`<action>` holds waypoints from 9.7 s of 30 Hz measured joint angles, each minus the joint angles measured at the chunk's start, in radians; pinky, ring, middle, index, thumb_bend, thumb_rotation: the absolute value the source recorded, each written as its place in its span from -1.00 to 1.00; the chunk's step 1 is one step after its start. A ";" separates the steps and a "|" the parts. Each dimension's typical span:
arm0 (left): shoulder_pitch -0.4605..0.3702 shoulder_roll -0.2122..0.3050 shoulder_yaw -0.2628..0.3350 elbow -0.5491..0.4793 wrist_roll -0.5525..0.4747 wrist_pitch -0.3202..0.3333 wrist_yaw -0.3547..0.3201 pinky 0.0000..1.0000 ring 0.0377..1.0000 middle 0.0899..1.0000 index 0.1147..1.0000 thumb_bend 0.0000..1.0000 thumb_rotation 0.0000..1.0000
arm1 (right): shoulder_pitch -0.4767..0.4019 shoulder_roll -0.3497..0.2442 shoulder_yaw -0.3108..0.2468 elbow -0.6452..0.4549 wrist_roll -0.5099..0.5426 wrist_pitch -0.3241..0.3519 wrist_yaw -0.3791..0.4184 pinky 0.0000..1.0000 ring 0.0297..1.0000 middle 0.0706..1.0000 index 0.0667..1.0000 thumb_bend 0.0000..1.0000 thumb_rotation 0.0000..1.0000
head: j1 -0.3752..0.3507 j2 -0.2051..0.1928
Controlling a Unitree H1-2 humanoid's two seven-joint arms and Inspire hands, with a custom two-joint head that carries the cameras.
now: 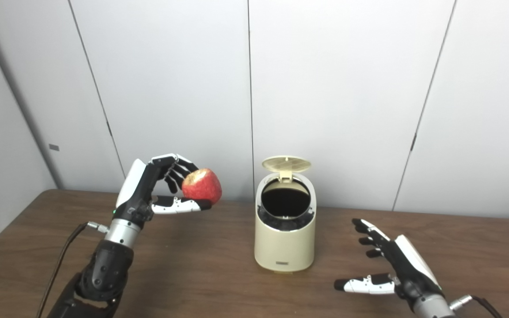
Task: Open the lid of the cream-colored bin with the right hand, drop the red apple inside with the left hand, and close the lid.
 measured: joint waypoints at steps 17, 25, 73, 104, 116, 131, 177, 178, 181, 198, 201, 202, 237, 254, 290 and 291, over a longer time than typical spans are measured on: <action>-0.074 -0.126 -0.029 0.020 0.036 0.000 -0.007 -0.43 -0.26 -0.14 -0.17 0.05 -1.00 | -0.025 0.012 0.015 0.038 -0.022 0.000 -0.022 0.37 0.66 0.78 0.79 0.56 -0.42 | -0.021 -0.008; -0.108 -0.156 -0.029 0.081 0.027 -0.045 -0.001 -0.44 -0.28 -0.15 -0.17 0.05 -1.00 | -0.026 0.013 0.019 0.037 -0.036 0.005 -0.023 0.39 0.65 0.76 0.79 0.57 -0.41 | -0.037 -0.003; -0.179 -0.218 -0.100 0.412 0.191 -0.210 0.214 -0.46 -0.30 -0.17 -0.16 0.05 -1.00 | -0.025 0.044 0.026 -0.011 -0.058 0.050 -0.023 0.35 0.64 0.76 0.77 0.60 -0.38 | -0.077 0.021; -0.193 -0.192 -0.133 0.430 0.170 -0.235 0.193 -0.08 0.00 0.07 0.17 1.00 -0.59 | -0.024 0.045 0.026 -0.021 -0.057 0.059 -0.022 0.32 0.64 0.78 0.75 0.62 -0.37 | -0.075 0.037; -0.186 -0.183 -0.130 0.399 0.153 -0.230 0.153 -0.18 0.01 0.10 0.21 1.00 -0.57 | -0.025 0.047 0.040 -0.040 -0.057 0.081 -0.021 0.31 0.62 0.76 0.75 0.59 -0.40 | -0.075 0.043; -0.166 -0.180 -0.131 0.361 0.155 -0.193 0.126 0.05 0.23 0.28 0.38 1.00 -0.42 | -0.024 0.055 0.043 -0.039 -0.058 0.081 -0.023 0.28 0.60 0.75 0.74 0.57 -0.45 | -0.077 0.049; 0.115 -0.106 0.082 -0.024 -0.308 0.056 -0.197 0.12 0.35 0.50 0.63 0.36 -0.64 | -0.034 0.044 0.026 -0.011 -0.025 0.025 -0.032 0.24 0.58 0.71 0.72 0.56 -0.36 | -0.057 0.046; 0.122 -0.106 0.085 -0.023 -0.316 0.057 -0.198 0.10 0.34 0.47 0.62 0.34 -0.66 | -0.034 0.044 0.025 -0.010 -0.024 0.022 -0.032 0.25 0.59 0.71 0.73 0.54 -0.36 | -0.057 0.046; 0.135 -0.106 0.088 -0.010 -0.324 0.053 -0.199 0.15 0.33 0.46 0.61 0.37 -0.66 | -0.037 0.043 0.024 -0.011 -0.019 0.013 -0.032 0.28 0.60 0.74 0.74 0.52 -0.34 | -0.061 0.048; 0.244 -0.143 0.088 0.076 -0.322 -0.036 -0.188 0.05 0.21 0.34 0.45 0.33 -0.85 | -0.175 0.039 -0.003 -0.011 0.042 -0.035 -0.015 0.56 0.71 0.76 0.74 0.39 -0.14 | -0.083 0.048; 0.257 -0.144 0.087 0.081 -0.323 -0.036 -0.191 0.07 0.22 0.35 0.45 0.32 -0.87 | -0.202 0.027 0.015 -0.011 0.014 -0.034 -0.005 0.57 0.71 0.75 0.75 0.38 -0.08 | -0.083 0.048; 0.260 -0.145 0.087 0.081 -0.323 -0.036 -0.191 0.06 0.22 0.35 0.44 0.32 -0.88 | -0.211 0.027 0.016 -0.012 0.010 -0.033 -0.001 0.55 0.70 0.76 0.75 0.37 -0.07 | -0.083 0.048; 0.256 -0.148 0.066 0.116 -0.317 -0.102 -0.204 0.04 0.20 0.33 0.44 0.38 -0.79 | -0.478 -0.042 0.222 -0.042 -0.229 0.030 0.219 0.76 0.89 0.66 0.56 0.41 0.18 | -0.084 0.051; 0.256 -0.148 0.064 0.114 -0.313 -0.084 -0.201 0.04 0.21 0.33 0.44 0.34 -0.78 | -0.399 -0.060 0.216 -0.099 -0.236 -0.015 0.257 0.83 0.83 0.56 0.52 0.41 0.22 | -0.075 0.067; 0.256 -0.149 0.066 0.116 -0.320 -0.083 -0.197 0.05 0.21 0.32 0.42 0.36 -0.80 | -0.343 -0.074 0.232 -0.126 -0.290 -0.056 0.357 0.99 0.91 0.56 0.55 0.45 0.13 | -0.068 0.092; 0.256 -0.149 0.066 0.116 -0.320 -0.083 -0.197 0.06 0.21 0.32 0.42 0.36 -0.80 | -0.342 -0.074 0.233 -0.126 -0.290 -0.056 0.359 0.98 0.91 0.56 0.55 0.46 0.14 | -0.068 0.092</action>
